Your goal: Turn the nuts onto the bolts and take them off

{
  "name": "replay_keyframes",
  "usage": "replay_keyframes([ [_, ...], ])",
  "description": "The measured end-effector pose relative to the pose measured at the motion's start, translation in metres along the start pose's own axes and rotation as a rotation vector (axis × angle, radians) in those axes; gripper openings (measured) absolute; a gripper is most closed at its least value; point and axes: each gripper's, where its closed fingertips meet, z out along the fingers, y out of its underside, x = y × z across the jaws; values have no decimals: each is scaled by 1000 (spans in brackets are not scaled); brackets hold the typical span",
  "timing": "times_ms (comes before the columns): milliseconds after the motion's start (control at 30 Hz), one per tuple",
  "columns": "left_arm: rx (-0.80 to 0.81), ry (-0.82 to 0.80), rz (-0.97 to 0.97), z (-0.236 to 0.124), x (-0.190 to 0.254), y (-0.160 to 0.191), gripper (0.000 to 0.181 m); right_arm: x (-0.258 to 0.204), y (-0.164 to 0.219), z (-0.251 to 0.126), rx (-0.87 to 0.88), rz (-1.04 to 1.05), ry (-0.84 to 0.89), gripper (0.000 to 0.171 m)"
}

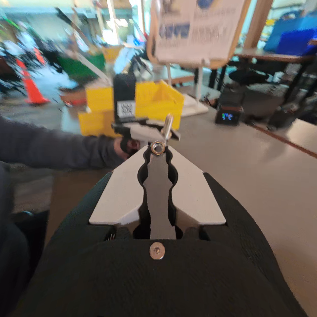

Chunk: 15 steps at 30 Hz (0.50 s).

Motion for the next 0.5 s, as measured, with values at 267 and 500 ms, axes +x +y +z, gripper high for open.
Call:
replay_keyframes([
  [267,60,309,-197,-5,36,-19,16,-15,-53,7,-117,26,-383,16],
  [500,92,398,-251,-9,47,-26,15,-28,-55,18,-222,-11,-459,16],
])
